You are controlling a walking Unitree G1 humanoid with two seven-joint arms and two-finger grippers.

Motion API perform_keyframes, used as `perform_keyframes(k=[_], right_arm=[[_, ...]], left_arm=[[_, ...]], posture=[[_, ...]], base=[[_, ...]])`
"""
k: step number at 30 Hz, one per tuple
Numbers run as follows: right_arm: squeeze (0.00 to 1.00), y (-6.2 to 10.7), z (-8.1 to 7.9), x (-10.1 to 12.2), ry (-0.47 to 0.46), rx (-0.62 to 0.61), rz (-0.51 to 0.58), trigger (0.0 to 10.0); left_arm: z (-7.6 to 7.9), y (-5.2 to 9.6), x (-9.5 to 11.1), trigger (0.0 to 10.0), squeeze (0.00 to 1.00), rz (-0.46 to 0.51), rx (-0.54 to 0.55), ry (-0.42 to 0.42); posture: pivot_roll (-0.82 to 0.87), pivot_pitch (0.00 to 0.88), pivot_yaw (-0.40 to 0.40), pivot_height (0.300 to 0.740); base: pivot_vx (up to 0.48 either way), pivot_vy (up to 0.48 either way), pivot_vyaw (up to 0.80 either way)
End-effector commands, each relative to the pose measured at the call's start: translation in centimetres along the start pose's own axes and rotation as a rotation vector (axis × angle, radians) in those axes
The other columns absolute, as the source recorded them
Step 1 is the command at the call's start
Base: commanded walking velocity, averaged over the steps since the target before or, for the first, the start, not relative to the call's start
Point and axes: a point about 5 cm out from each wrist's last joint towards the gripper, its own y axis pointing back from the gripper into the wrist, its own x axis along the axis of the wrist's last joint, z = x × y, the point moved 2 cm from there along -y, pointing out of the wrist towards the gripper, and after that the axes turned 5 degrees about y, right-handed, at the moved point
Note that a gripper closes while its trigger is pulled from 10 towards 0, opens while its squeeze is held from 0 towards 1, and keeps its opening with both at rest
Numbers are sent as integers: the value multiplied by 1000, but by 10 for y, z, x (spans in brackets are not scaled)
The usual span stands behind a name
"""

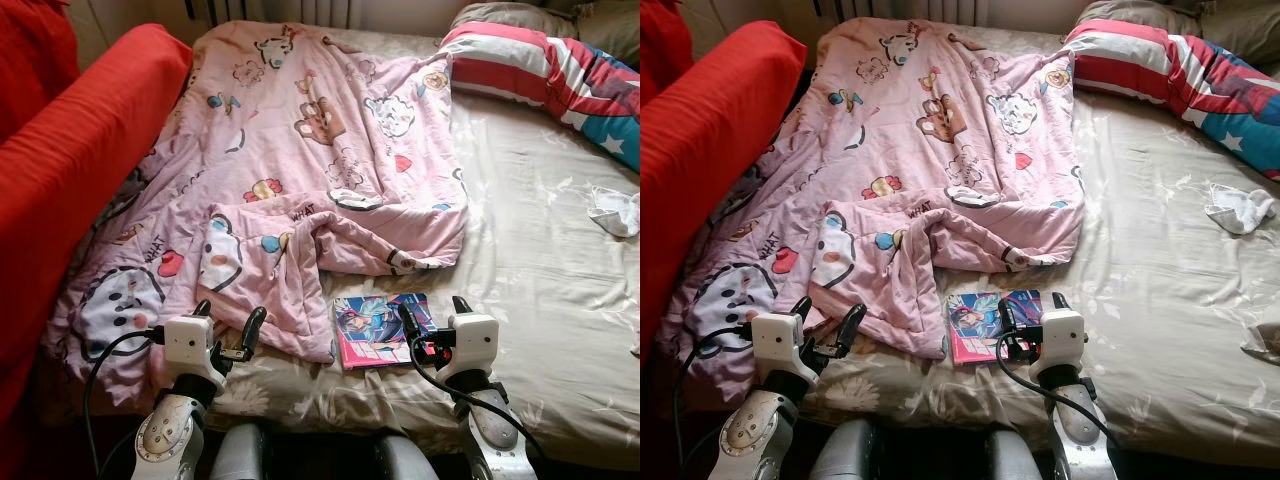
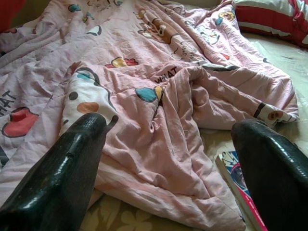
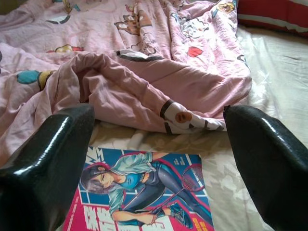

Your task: Clean up the room

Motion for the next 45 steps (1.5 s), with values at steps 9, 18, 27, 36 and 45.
perform_keyframes(k=[9, 18, 27, 36, 45], right_arm=[[0, 1, 0, -3, -9, -1, -6, 10000], [0, 0, 0, -4, -14, -3, -18, 10000], [0, -2, -2, -8, -32, -11, -48, 10000], [0, -4, -1, -7, -19, -17, -39, 10000], [0, -15, 6, -14, 26, -25, -106, 10000]], left_arm=[[0, 6, -4, 10000, 0, -13, 8, 4], [0, 7, -5, 10000, 0, -20, 8, 2], [-1, 7, -6, 10000, 0, -24, 8, 4], [-1, 7, -8, 10000, 0, -29, 8, 6], [0, 6, -9, 10000, 0, -37, 0, 14]], posture=[[55, 234, -50, 610], [59, 239, -49, 610], [59, 244, -46, 610], [60, 245, -46, 592], [61, 245, -45, 592]], base=[[0, 0, 0], [0, 0, 0], [0, 0, 0], [0, 0, 0], [0, 0, 0]])
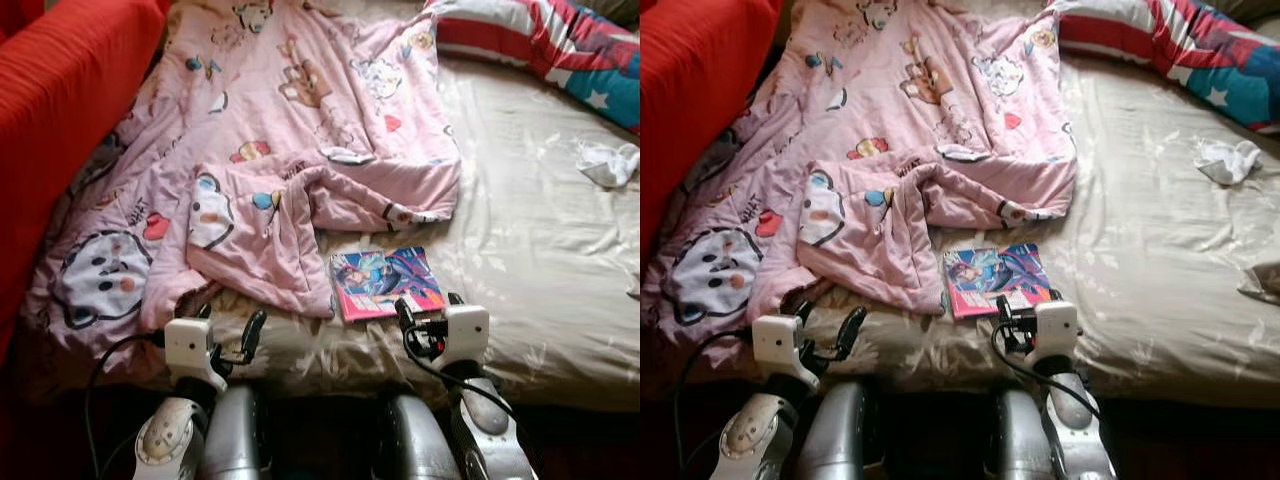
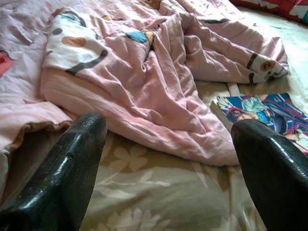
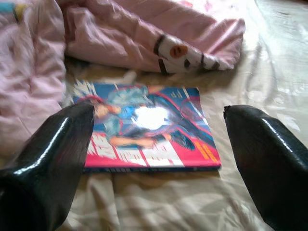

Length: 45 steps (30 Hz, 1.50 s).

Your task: Clean up the room

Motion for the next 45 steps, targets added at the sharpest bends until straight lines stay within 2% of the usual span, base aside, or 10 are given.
perform_keyframes(k=[1, 9, 10, 12, 17, 21, 26, 33, 35, 45], right_arm=[[0, 1, 3, -9, 9, -3, -44, 10000], [0, -7, 3, -27, 88, -1, -192, 10000], [0, -6, 2, -35, 150, 14, -242, 10000], [0, -5, 2, -39, 194, 26, -268, 10000], [0, -5, 1, -49, 247, 57, -329, 10000], [0, -8, 0, -47, 275, 82, -318, 10000], [0, -16, 1, -36, 174, 46, -254, 10000], [0, -19, -4, -29, 155, 33, -199, 10000], [0, -19, -5, -25, 120, 38, -152, 10000], [0, -22, -4, -22, 136, 33, -148, 10000]], left_arm=[[0, 3, -6, 10000, 0, -25, -2, 7], [1, 0, -7, 10000, 0, -33, -4, 6], [3, 0, -7, 10000, 0, -32, -4, 10], [4, -1, -7, 10000, 0, -33, -6, 12], [2, -4, -7, 10000, 0, -32, -3, 11], [2, -6, -4, 10000, 0, -25, -3, 8], [2, -6, -4, 10000, 0, -23, 0, 6], [3, -5, -5, 10000, 0, -23, 1, 7], [3, -6, -4, 10000, 0, -22, 1, 5], [2, -6, -2, 10000, 0, -19, 6, 3]], posture=[[64, 244, -45, 592], [64, 241, -48, 592], [65, 239, -50, 592], [69, 239, -51, 592], [73, 235, -56, 592], [77, 233, -55, 592], [84, 233, -56, 592], [83, 243, -54, 562], [85, 248, -53, 562], [88, 254, -54, 562]], base=[[0, 0, 0], [0, 0, 0], [0, 0, 0], [0, 0, 0], [0, 0, 0], [0, 0, 0], [0, 0, 0], [0, 0, 0], [0, 0, 0], [0, 0, 0]])
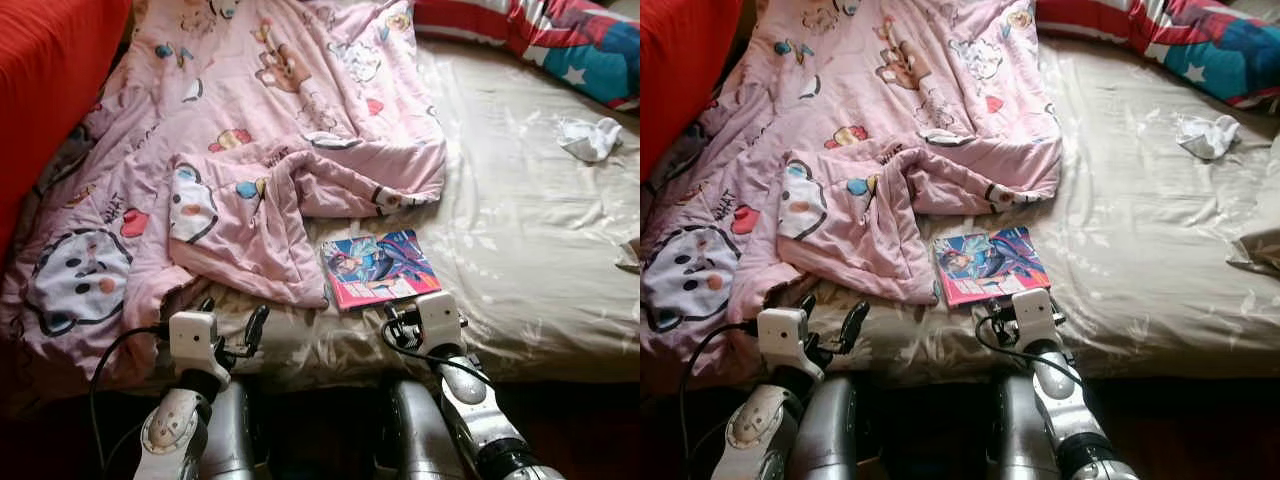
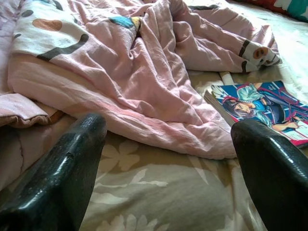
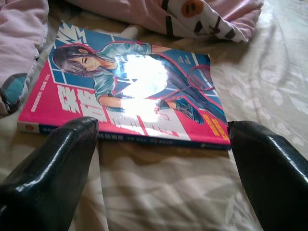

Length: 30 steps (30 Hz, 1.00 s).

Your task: Clean up the room

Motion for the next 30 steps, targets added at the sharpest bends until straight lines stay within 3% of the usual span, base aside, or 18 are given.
perform_keyframes(k=[1, 19, 25, 30], right_arm=[[0, 3, 2, -8, 0, -8, -26, 10000], [0, 2, -2, -7, 98, 30, -19, 10000], [0, -1, -4, -5, 191, 62, -15, 10000], [0, -7, 1, -2, 328, 66, -47, 10000]], left_arm=[[0, 4, -4, 10000, 0, -24, 4, 2], [0, 5, -9, 10000, 0, -47, 8, 1], [1, 5, -8, 10000, 0, -47, 5, 3], [1, 5, -7, 10000, 0, -41, 2, 5]], posture=[[88, 254, -54, 562], [89, 262, -48, 562], [92, 266, -44, 562], [95, 275, -41, 562]], base=[[0, 0, 0], [257, 0, 0], [208, 0, 0], [0, 0, 0]])
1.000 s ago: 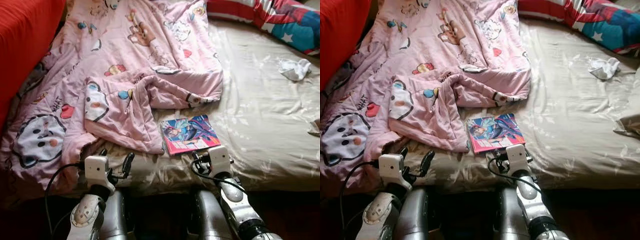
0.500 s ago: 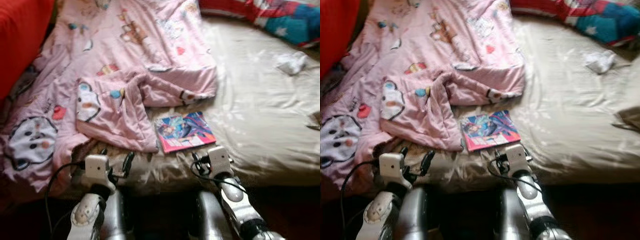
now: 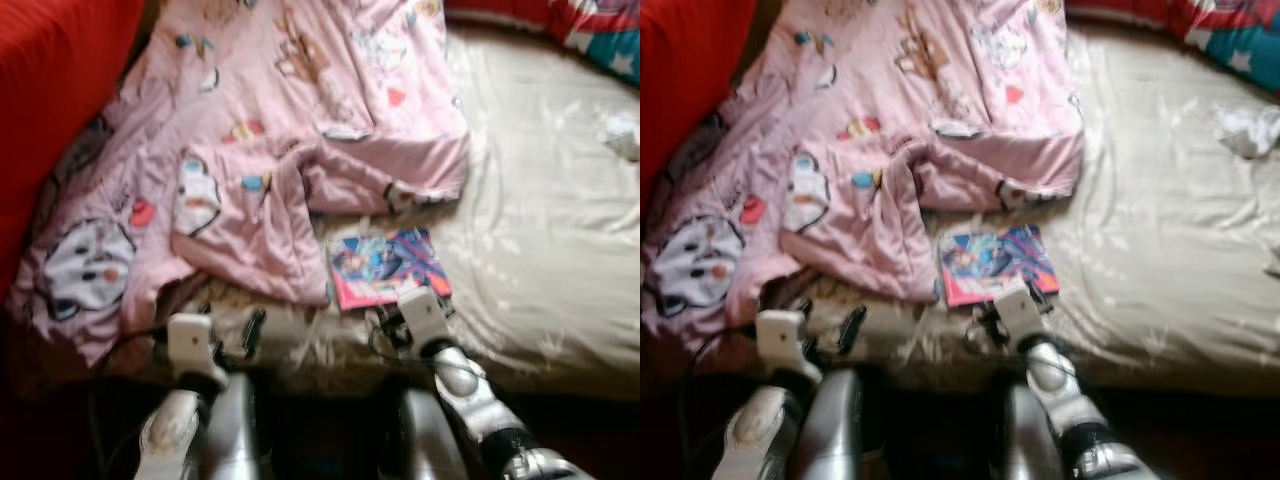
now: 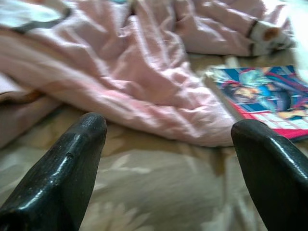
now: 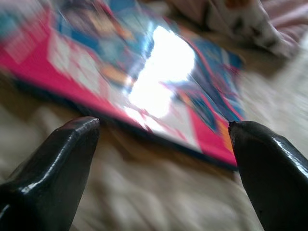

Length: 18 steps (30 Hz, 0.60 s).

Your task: Clean up the room

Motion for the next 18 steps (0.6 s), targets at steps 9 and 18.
perform_keyframes(k=[9, 18], right_arm=[[0, -10, 12, 0, 99, -20, -90, 10000], [0, -20, 21, 15, 298, -14, -76, 10000]], left_arm=[[-6, 9, 0, 10000, 0, -16, 8, -14], [-7, 13, 4, 10000, 0, -19, 7, -22]], posture=[[121, 300, -29, 562], [136, 344, -16, 562]], base=[[0, 0, 0], [0, 0, 0]])
